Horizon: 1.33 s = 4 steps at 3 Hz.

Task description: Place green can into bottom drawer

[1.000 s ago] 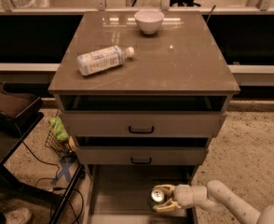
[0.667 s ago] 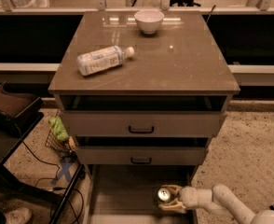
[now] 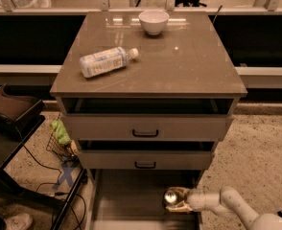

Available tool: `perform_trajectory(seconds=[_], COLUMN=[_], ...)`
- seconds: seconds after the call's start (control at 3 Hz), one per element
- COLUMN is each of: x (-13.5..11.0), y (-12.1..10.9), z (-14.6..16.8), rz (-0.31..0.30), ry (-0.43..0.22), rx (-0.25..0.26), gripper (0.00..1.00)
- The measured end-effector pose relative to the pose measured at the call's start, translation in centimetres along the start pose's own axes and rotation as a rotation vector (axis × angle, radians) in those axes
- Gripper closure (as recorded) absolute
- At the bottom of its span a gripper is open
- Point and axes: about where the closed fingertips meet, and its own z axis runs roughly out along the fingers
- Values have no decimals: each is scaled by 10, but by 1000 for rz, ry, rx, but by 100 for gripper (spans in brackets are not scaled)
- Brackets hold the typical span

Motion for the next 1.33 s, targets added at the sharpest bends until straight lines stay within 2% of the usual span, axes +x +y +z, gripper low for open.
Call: perform_trajectory(seconds=[0.67, 1.0, 1.33], x=[21, 51, 70], y=[-6, 1, 6], z=[19, 19, 13], rz=[15, 98, 156], ry=[170, 205, 197], rx=[-49, -42, -17], gripper=[100, 100, 100])
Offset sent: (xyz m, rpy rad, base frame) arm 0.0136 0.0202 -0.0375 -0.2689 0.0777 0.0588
